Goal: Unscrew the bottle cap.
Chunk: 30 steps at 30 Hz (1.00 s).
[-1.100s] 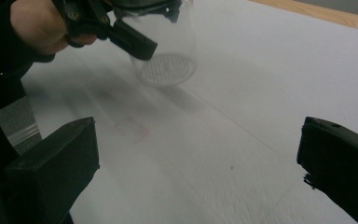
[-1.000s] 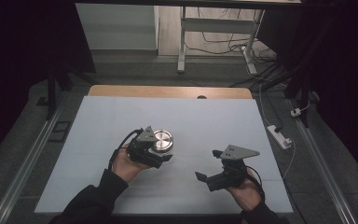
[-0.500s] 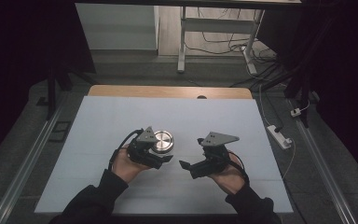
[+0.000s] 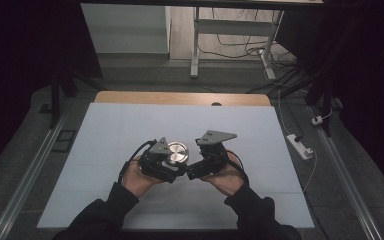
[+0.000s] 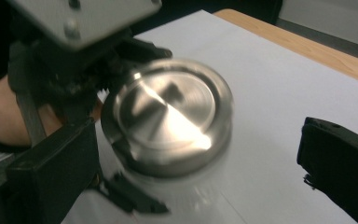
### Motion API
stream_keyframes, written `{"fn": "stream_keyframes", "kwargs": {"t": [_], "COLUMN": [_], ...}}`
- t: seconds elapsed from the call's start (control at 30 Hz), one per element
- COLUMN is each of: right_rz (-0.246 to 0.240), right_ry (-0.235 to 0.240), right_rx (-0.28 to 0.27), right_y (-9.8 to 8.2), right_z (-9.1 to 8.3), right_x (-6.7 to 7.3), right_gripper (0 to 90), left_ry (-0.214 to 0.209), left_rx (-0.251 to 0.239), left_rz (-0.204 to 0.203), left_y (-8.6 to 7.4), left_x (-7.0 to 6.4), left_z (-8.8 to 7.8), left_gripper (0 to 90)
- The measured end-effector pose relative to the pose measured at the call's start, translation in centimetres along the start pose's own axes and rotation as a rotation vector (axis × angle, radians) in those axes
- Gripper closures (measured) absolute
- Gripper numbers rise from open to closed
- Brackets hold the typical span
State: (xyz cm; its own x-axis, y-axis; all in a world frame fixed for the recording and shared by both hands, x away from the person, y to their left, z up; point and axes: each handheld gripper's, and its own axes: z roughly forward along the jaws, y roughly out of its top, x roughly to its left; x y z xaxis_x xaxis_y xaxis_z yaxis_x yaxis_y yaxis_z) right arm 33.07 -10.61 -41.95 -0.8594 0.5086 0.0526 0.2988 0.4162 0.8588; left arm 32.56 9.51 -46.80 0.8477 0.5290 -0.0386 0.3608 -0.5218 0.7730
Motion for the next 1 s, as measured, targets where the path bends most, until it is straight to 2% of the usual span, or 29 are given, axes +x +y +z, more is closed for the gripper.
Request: {"fn": "stream_keyframes", "kwargs": {"t": [0.13, 0.27, 0.37, 0.53, 0.67, 0.83, 0.87, 0.93, 1.0], "right_rz": [-0.018, -0.041, -0.046, -0.067, -0.099, -0.161, -0.166, -0.169, -0.142], "right_ry": [0.019, 0.018, 0.06, 0.085, 0.178, 0.356, 0.393, 0.422, 0.418], "right_rx": [0.005, 0.016, 0.005, -0.001, -0.002, 0.001, 0.0, -0.01, -0.003], "right_y": [0.5, 0.4, 0.4, 0.5, 0.6, 0.5, 0.5, 0.3, 0.4], "right_z": [1.1, 1.9, 2.0, 1.9, 1.6, 1.1, 1.1, 1.1, 1.0], "right_x": [0.4, 0.6, 0.5, 0.4, -0.3, -1.5, -1.8, -2.0, -2.0], "right_gripper": [0.1, 5.2, 16.8, 17.6, 17.7, 17.6, 17.5, 17.3, 12.8], "left_ry": [-0.002, -0.004, -0.01, -0.042, -0.105, -0.207, -0.217, -0.219, -0.203], "left_rx": [-0.001, 0.002, -0.002, -0.003, -0.008, -0.006, -0.011, -0.016, -0.017], "left_rz": [-0.007, 0.0, -0.006, 0.011, 0.046, 0.108, 0.106, 0.103, 0.096], "left_y": [0.0, 0.1, 0.1, 0.1, 0.1, 0.2, 0.2, 0.2, 0.2], "left_x": [-0.1, -0.2, -0.1, 0.1, 0.1, 0.0, 0.0, -0.1, -0.1], "left_z": [0.0, 0.0, 0.0, -0.3, -0.5, -0.7, -0.6, -0.6, -0.6], "left_gripper": [15.1, 15.1, 15.1, 15.1, 15.1, 15.1, 15.1, 15.1, 15.1]}}
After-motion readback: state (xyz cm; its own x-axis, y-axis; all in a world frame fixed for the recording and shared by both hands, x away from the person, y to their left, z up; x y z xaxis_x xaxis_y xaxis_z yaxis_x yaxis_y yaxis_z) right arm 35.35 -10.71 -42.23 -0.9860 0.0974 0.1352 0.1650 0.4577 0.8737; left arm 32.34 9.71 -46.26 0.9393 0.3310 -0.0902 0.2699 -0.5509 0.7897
